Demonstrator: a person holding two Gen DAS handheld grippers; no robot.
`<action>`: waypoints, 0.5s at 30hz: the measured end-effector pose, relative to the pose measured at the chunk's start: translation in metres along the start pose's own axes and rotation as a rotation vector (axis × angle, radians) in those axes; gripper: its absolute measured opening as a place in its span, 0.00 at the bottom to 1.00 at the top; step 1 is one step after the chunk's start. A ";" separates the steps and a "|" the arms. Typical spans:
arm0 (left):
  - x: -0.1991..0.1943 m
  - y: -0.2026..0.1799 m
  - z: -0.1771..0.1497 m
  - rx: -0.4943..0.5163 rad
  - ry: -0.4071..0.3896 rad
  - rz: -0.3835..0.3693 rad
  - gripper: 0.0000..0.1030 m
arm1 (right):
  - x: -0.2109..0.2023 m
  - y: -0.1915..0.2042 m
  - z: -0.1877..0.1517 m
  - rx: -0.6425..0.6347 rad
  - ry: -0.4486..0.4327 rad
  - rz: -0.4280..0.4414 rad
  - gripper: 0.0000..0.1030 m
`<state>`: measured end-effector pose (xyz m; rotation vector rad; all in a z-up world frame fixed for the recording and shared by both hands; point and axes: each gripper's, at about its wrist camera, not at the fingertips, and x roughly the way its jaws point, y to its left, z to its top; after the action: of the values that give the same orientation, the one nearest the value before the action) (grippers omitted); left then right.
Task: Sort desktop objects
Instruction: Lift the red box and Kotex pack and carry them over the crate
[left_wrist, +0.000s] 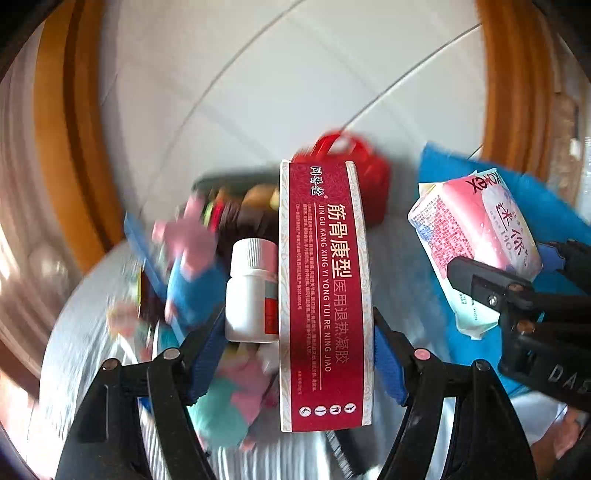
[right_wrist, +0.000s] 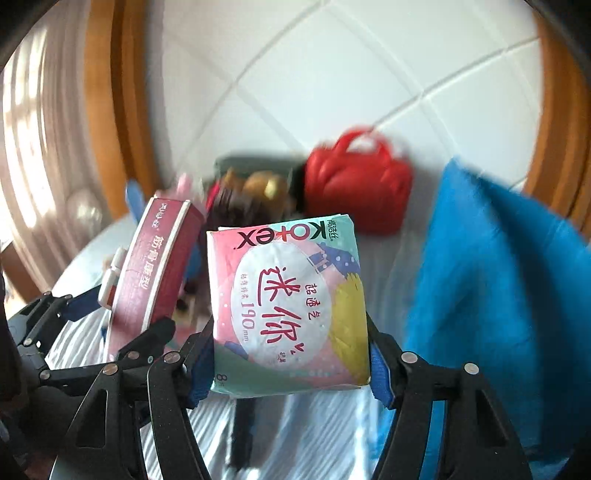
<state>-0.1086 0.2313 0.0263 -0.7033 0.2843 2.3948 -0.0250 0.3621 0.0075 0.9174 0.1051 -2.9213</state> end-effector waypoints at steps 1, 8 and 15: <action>-0.005 -0.007 0.010 0.005 -0.032 -0.021 0.70 | -0.012 -0.007 0.006 0.009 -0.036 -0.025 0.65; -0.033 -0.089 0.056 0.089 -0.162 -0.180 0.70 | -0.071 -0.090 0.022 0.114 -0.171 -0.260 0.65; -0.010 -0.197 0.083 0.187 -0.121 -0.309 0.70 | -0.091 -0.201 -0.002 0.233 -0.120 -0.491 0.65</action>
<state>-0.0143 0.4103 0.0951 -0.4758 0.3195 2.0755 0.0318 0.5669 0.0670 0.8391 -0.0232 -3.4984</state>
